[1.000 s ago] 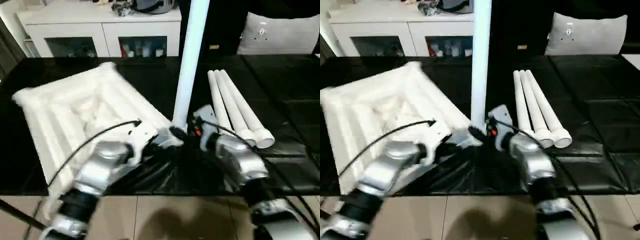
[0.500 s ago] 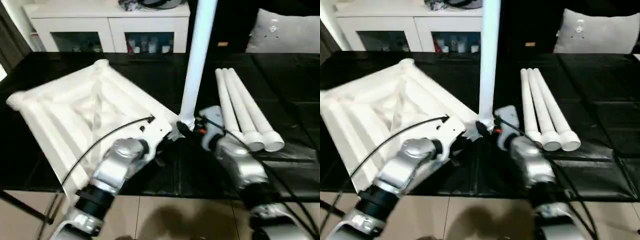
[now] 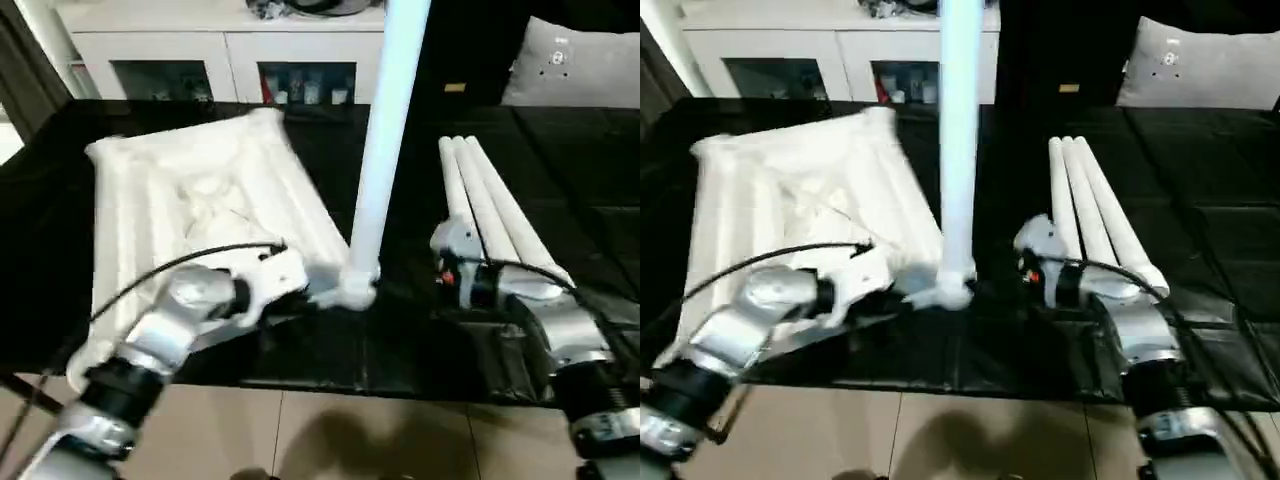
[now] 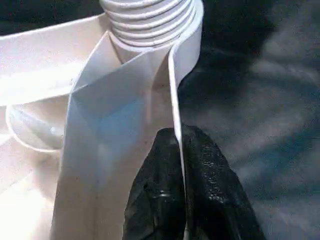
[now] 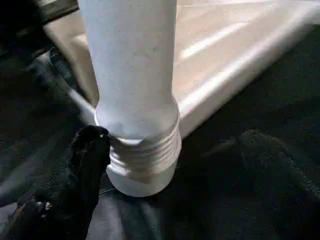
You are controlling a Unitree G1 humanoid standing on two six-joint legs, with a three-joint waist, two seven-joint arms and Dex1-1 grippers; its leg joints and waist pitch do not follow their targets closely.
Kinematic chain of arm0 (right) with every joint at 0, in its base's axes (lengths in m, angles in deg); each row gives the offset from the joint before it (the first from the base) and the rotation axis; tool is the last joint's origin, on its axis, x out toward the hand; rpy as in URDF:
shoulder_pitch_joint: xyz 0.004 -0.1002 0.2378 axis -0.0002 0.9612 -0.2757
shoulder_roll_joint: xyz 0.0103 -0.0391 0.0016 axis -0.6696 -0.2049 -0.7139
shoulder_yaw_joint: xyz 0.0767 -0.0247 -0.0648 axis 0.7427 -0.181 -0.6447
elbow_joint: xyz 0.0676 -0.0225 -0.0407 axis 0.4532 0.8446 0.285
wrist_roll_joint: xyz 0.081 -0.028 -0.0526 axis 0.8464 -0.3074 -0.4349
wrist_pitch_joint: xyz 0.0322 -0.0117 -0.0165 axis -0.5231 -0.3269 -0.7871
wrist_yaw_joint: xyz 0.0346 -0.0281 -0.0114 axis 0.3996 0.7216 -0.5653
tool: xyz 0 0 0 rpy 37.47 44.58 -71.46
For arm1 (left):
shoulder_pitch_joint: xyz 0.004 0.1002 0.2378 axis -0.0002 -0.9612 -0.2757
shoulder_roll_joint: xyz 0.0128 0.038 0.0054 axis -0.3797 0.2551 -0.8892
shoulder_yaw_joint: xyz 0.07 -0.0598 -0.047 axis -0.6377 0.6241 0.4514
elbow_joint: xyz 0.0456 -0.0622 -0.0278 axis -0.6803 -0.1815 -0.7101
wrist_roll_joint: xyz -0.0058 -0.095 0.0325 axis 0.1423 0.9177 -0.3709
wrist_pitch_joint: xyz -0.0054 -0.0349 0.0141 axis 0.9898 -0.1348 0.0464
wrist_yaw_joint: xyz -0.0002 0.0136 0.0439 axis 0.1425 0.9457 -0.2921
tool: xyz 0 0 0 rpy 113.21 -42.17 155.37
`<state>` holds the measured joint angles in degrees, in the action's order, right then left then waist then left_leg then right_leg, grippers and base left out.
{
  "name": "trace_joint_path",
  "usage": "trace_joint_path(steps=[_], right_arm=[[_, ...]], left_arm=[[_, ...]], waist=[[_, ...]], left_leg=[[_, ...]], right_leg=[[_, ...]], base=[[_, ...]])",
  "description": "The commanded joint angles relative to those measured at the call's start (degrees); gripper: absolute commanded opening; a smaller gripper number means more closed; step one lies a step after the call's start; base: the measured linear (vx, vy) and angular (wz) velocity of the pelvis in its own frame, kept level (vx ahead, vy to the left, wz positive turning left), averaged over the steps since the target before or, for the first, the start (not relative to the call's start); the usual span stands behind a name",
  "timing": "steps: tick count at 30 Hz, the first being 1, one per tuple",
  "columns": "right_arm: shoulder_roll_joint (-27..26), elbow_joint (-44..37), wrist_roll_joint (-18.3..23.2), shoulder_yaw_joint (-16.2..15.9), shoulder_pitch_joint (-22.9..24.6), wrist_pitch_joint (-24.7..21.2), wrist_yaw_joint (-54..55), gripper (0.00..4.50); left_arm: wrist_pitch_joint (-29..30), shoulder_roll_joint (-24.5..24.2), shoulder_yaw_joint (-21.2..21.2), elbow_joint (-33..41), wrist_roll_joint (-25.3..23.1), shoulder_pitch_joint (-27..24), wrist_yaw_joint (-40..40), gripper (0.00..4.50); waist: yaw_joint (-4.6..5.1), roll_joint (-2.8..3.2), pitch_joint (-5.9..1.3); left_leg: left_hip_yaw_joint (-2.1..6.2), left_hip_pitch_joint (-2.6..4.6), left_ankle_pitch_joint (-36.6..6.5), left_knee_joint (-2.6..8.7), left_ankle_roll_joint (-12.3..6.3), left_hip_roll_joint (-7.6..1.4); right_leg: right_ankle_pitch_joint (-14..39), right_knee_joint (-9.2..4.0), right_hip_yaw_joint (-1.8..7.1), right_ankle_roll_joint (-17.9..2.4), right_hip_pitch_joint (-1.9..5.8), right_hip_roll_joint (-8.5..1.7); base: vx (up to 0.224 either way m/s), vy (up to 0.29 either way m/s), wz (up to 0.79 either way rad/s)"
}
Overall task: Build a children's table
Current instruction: Rotate leg to tighten
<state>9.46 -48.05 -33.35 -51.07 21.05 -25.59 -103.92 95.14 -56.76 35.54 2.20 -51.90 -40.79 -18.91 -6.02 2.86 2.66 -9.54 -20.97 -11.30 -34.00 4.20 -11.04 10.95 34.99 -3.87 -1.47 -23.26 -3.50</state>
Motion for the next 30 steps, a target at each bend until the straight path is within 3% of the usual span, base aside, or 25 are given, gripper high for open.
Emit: trace_joint_path(steps=[1, 5, 6, 9, 11, 20, 26, 28, 30], right_arm=[[0.7, -1.2, 0.1, -1.8, -1.4, 0.5, -4.1, 4.43], [1.2, -0.6, -0.5, -3.7, -2.0, 0.7, -8.5, 4.43], [0.8, 0.1, -0.4, -4.1, -2.4, 0.8, -9.1, 4.16], [0.0, 1.3, 0.0, -4.9, -3.0, 0.9, -10.5, 4.16], [-0.4, 1.7, 0.4, -5.1, -3.1, 0.7, -11.2, 3.77], [-0.5, 1.8, 1.3, -5.3, -2.6, -0.7, -14.0, 3.1], [-2.5, -0.4, 3.1, -4.5, -0.4, -4.1, -12.0, 2.77], [-4.8, 0.2, 1.2, -4.6, -0.4, -7.4, -5.7, 2.67], [-9.1, 2.3, -0.7, -3.9, -1.0, -9.1, 2.9, 2.66]], left_arm=[[-1.7, -0.8, -5.2, -1.7, -1.9, -0.5, -4.3, 0.0], [-3.9, -1.6, -6.5, -2.4, -2.0, 0.3, -7.5, 0.0], [-4.5, -1.6, -6.7, -2.6, -1.9, 0.6, -8.3, 0.0], [-5.5, -1.4, -7.2, -2.9, -1.6, 1.0, -9.5, 0.0], [-6.1, -1.1, -7.3, -3.3, -1.6, 1.1, -9.9, 0.0], [-6.9, -1.2, -6.9, -4.3, -1.3, 0.7, -10.8, 0.0], [-0.3, 0.3, -4.1, -0.4, 2.6, -1.9, -9.5, 0.0], [4.9, 1.7, -2.3, 1.9, 4.2, -2.8, -6.9, 0.0], [12.3, 5.4, 0.3, 5.1, 4.5, -3.8, 0.3, 0.0]], waist=[[-0.05, -0.3, -3.65], [-0.54, -0.34, -3.76], [-0.55, -0.53, -3.76], [-0.68, -0.51, -3.78], [-0.73, -0.48, -3.84], [-0.82, -0.55, -3.98], [-0.64, -0.48, -4.01], [-0.37, -0.45, -3.88], [0.37, -0.63, -3.26]], left_leg=[[0.31, 0.26, -7.7, 3.44, -4.94, -2.15], [0.34, 0.25, -6.8, 3.39, -4.9, -2.25], [0.29, 0.22, -6.7, 3.35, -4.94, -2.2], [0.31, 0.25, -6.6, 3.35, -4.79, -2.17], [0.33, 0.24, -6.5, 3.33, -4.66, -2.23], [0.33, 0.18, -5.7, 3.22, -4.8, -2.19], [0.36, 0.05, -5.3, 3.21, -4.97, -2.19], [0.27, 0.13, -5.6, 3.32, -4.61, -2.2], [0.33, 0.12, -8.4, 3.77, -3.31, -1.95]], right_leg=[[7.8, -3.83, 2.61, -12.8, 3.31, -4.31], [6.2, -3.56, 2.66, -13.3, 3.33, -4.41], [6.0, -3.56, 2.65, -13.3, 3.36, -4.37], [6.6, -3.51, 2.62, -13.3, 3.34, -4.42], [6.6, -3.51, 2.66, -13.2, 3.37, -4.48], [5.4, -3.32, 2.62, -13.2, 3.45, -4.42], [4.6, -3.19, 2.53, -13.6, 3.54, -4.44], [5.4, -3.26, 2.59, -13.6, 3.44, -4.37], [11.8, -4.09, 2.47, -12.3, 3.38, -4.44]], base=[[0.0, 0.0, 0.0], [0.0, 0.0, 0.0], [0.0, 0.0, 0.0], [0.0, 0.0, 0.0], [0.0, 0.0, 0.0], [0.0, 0.0, 0.0], [0.0, 0.0, 0.0], [0.0, 0.0, 0.0], [0.0, 0.0, 0.0]])
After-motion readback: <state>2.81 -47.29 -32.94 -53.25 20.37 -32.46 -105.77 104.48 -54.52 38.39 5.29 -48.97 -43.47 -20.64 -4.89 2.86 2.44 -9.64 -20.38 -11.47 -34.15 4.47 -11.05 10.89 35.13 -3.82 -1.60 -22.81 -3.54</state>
